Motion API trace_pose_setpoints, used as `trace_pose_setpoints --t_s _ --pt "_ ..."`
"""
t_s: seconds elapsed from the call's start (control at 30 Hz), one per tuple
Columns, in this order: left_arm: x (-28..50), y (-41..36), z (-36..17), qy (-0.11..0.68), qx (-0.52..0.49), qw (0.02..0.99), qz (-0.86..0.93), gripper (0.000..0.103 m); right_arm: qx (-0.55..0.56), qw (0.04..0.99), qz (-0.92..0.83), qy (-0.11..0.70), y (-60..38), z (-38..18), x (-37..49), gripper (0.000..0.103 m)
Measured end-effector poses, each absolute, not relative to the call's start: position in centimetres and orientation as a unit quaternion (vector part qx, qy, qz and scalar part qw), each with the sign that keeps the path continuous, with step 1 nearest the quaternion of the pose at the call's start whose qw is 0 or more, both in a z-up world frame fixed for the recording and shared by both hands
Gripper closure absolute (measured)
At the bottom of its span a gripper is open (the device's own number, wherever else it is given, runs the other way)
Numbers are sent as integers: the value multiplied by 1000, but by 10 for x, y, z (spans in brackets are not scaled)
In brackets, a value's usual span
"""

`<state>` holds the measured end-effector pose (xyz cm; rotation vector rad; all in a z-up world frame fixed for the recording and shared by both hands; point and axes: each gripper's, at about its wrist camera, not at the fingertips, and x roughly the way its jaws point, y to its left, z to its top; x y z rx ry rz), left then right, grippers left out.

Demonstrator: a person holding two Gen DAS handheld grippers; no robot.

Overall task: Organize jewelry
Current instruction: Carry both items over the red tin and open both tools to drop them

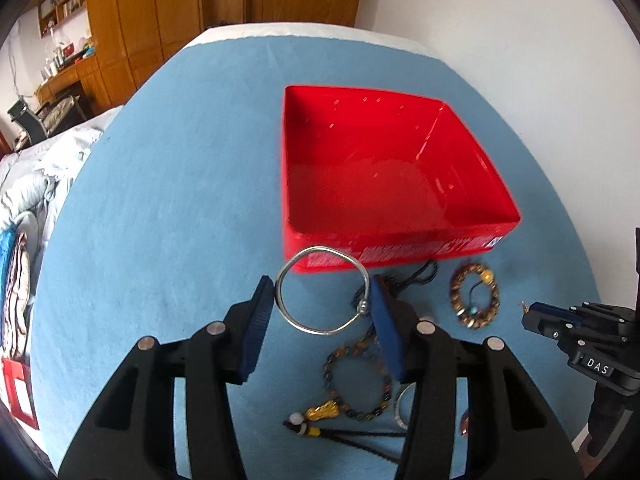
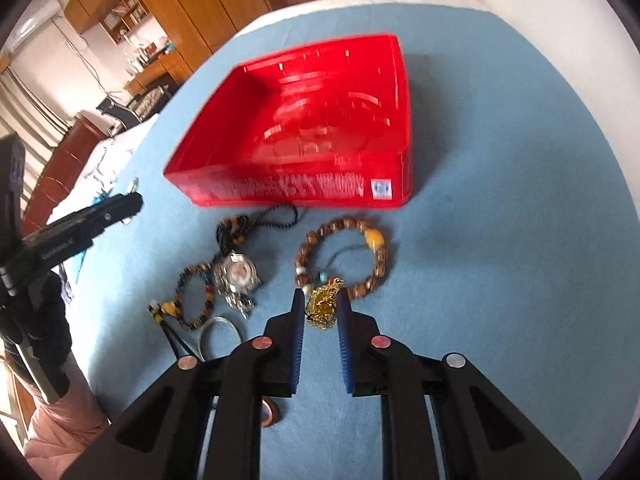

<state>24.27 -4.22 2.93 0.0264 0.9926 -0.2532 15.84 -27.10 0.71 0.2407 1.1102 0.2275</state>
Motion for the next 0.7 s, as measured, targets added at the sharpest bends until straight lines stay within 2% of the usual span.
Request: trace_pose_setpoints --t_s 0.27,0.47,0.7 --pt "285 -87 41 470 12 871 -140 55 125 855 119 490 -268 37 213 88" --pt "331 -105 17 499 13 855 -142 55 128 842 113 512 -266 10 271 88" --pt "350 -108 -4 521 14 841 -144 54 129 835 111 524 -267 -14 293 85"
